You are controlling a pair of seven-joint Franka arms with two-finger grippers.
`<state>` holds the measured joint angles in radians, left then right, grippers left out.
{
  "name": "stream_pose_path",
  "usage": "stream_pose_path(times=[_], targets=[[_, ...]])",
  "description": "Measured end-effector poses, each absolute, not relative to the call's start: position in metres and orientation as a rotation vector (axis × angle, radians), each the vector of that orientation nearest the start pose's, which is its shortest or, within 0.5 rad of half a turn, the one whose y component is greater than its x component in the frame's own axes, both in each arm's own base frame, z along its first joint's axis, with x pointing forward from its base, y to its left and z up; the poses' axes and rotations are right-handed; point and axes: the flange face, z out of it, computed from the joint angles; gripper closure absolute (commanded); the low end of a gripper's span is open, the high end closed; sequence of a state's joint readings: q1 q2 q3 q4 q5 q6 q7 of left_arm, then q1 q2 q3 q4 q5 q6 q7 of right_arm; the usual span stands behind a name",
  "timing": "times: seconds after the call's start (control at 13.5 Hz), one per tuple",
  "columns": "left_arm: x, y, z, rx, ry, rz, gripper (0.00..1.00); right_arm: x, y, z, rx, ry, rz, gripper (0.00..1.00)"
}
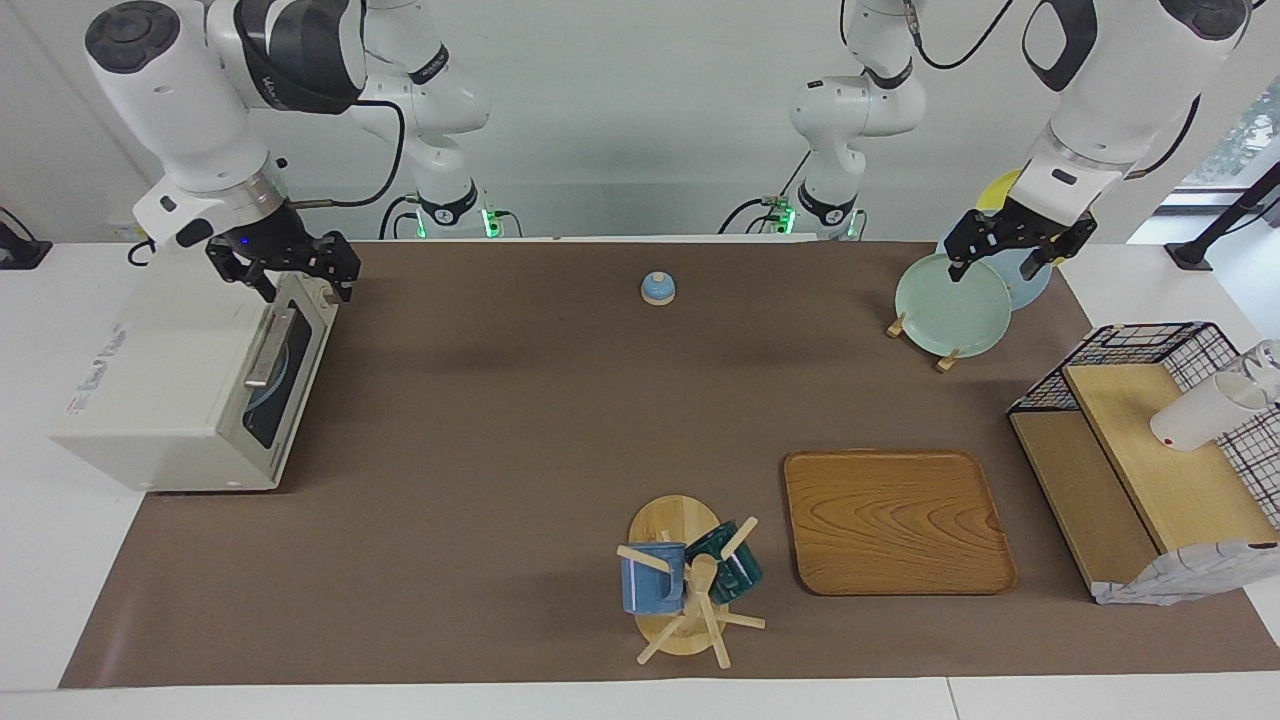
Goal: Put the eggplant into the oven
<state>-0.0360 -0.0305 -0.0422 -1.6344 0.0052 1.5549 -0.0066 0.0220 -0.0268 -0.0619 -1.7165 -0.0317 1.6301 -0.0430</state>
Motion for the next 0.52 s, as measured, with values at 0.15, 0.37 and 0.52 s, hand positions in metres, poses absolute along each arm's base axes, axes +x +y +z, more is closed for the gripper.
stream_pose_path(times=[0.15,0.37,0.52], targets=[[0.5404,-0.0421,0.6099,-3.13,0.112,0.076,0.0,0.5459,-0.0266,0.5796,-3.168,-0.006,0.092,0.0],[0.5404,-0.0421,0.6099,-3.13,0.112,0.076,0.0,0.5457,-0.0267,0.5803,-3.168,-0.005,0.096,0.0],[0.5404,-0.0421,0.6099,-3.13,0.112,0.076,0.0,0.5457,-0.0267,0.5803,-3.167,-0.005,0.095,0.0]])
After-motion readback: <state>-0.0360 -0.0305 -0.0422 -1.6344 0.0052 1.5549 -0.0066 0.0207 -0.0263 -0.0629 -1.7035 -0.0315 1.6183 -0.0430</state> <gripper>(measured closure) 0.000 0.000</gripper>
